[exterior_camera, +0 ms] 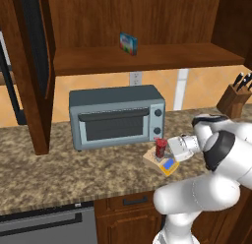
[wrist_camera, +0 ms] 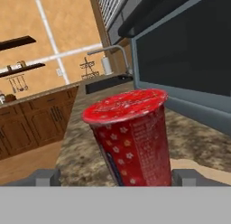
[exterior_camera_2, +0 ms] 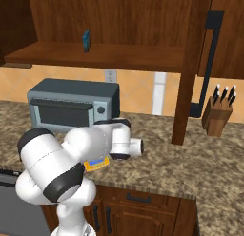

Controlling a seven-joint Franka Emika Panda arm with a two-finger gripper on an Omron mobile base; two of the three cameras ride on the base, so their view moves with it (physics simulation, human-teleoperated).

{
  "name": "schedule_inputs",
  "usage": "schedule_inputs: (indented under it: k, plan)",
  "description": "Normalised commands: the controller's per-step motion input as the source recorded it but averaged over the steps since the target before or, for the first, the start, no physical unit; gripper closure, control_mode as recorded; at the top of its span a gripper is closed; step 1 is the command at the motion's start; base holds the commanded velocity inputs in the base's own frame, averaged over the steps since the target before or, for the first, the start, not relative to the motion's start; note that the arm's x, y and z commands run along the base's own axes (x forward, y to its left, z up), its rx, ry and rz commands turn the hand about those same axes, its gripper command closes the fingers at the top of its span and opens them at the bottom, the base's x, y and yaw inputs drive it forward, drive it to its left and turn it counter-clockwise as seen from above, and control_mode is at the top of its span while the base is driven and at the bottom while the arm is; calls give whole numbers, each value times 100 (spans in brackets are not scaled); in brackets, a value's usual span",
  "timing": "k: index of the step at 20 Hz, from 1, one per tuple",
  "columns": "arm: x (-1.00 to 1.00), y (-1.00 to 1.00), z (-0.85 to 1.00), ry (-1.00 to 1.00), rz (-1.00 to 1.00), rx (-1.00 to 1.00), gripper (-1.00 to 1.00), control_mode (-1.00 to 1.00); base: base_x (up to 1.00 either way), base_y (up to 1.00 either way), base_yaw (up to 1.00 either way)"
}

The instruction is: Pick the yogurt and place it on the digital scale for weighing, and close the cabinet.

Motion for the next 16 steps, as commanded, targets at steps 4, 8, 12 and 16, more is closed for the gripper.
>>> schedule_inputs:
  k: [4, 8, 12, 16]
  plan:
    - [-15, -26, 0, -2, -1, 3, -100, -100, 0, 0, 0]
    - [-34, -42, 0, -9, -4, 7, -100, -100, 0, 0, 0]
    - [-58, -20, 53, -39, -5, 2, -100, -100, 0, 0, 0]
    - [-80, -33, 80, -52, -5, 2, -100, -100, 0, 0, 0]
